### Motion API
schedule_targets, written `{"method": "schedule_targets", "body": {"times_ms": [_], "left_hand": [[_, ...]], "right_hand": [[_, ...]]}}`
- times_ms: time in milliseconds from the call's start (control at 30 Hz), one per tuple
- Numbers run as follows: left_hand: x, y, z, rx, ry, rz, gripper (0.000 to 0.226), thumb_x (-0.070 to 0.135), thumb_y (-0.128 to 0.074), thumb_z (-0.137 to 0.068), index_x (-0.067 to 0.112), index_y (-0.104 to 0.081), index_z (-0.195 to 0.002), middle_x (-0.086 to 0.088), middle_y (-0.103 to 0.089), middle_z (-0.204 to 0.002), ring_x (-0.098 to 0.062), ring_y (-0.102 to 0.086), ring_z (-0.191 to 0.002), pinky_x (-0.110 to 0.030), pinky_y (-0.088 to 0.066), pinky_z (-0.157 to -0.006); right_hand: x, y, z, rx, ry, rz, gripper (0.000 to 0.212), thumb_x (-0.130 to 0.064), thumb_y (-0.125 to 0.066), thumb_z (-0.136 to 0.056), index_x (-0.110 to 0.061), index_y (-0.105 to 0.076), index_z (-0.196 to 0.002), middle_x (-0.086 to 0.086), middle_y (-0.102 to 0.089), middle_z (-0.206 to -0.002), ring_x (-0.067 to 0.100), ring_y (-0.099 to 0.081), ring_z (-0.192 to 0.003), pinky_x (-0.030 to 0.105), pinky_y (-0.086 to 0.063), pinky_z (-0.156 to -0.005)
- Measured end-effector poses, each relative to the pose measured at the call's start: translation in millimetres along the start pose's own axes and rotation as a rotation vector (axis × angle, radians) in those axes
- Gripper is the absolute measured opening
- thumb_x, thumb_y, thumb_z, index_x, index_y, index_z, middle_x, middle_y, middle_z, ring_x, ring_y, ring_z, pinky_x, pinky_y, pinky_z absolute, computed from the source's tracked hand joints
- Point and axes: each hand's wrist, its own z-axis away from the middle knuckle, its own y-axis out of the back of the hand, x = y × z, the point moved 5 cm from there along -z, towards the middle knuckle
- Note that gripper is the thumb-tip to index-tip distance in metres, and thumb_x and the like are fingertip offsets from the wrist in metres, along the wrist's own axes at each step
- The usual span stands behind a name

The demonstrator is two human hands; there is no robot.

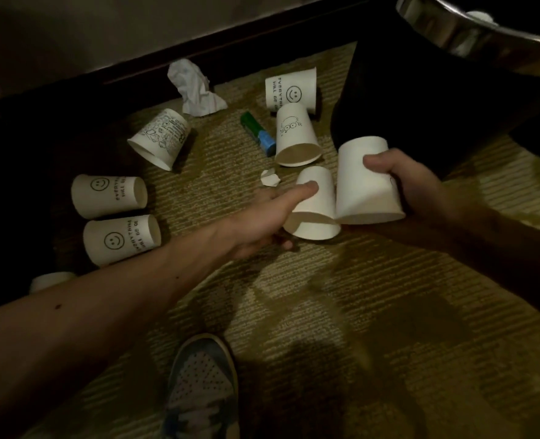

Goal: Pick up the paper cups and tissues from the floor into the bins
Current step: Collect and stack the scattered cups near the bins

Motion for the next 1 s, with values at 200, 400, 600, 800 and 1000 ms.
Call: {"method": "schedule_targets", "body": {"times_ms": [200, 400, 600, 800, 1000], "left_hand": [[4, -9, 2, -0.067, -0.022, 0.01, 0.047, 0.057, -0.049, -0.096, 0.017, -0.07, -0.11, -0.005, -0.072, -0.093, -0.017, -0.065, -0.08, -0.026, -0.05, -0.056], [4, 4, 1, -0.013, -0.031, -0.011, 0.058, 0.057, -0.052, -0.094, 0.004, -0.069, -0.108, -0.009, -0.071, -0.087, -0.02, -0.064, -0.073, -0.025, -0.049, -0.049], [48, 44, -19, 0.376, -0.252, -0.229, 0.026, 0.045, -0.062, -0.093, 0.022, -0.071, -0.084, 0.006, -0.073, -0.07, -0.01, -0.069, -0.064, -0.021, -0.052, -0.053], [86, 59, -31, 0.469, -0.528, -0.712, 0.029, 0.047, -0.069, -0.087, 0.026, -0.054, -0.1, 0.014, -0.06, -0.084, 0.0, -0.06, -0.07, -0.018, -0.044, -0.05], [97, 49, -43, 0.39, -0.721, -1.131, 0.055, 0.05, -0.066, -0.087, 0.021, -0.044, -0.129, -0.008, -0.069, -0.095, -0.024, -0.062, -0.08, -0.039, -0.051, -0.064]], "right_hand": [[8, -3, -1, -0.058, -0.087, 0.115, 0.057, -0.046, -0.065, -0.065, -0.021, -0.062, -0.116, 0.007, -0.076, -0.089, 0.023, -0.073, -0.078, 0.041, -0.059, -0.062], [3, -8, -6, -0.042, -0.097, 0.111, 0.079, -0.046, -0.073, -0.055, -0.019, -0.055, -0.127, 0.009, -0.075, -0.098, 0.023, -0.073, -0.083, 0.036, -0.057, -0.06], [-5, -11, -12, 0.009, -0.065, 0.194, 0.075, -0.047, -0.068, -0.061, -0.021, -0.054, -0.13, 0.006, -0.075, -0.094, 0.021, -0.073, -0.08, 0.035, -0.058, -0.059], [-9, -12, -14, 0.065, -0.063, 0.249, 0.063, -0.048, -0.064, -0.066, -0.021, -0.056, -0.123, 0.007, -0.075, -0.095, 0.022, -0.073, -0.083, 0.036, -0.058, -0.062], [-12, -20, -10, 0.081, -0.046, 0.276, 0.056, -0.046, -0.063, -0.071, -0.024, -0.058, -0.123, 0.006, -0.075, -0.097, 0.024, -0.073, -0.089, 0.038, -0.058, -0.065]]}}
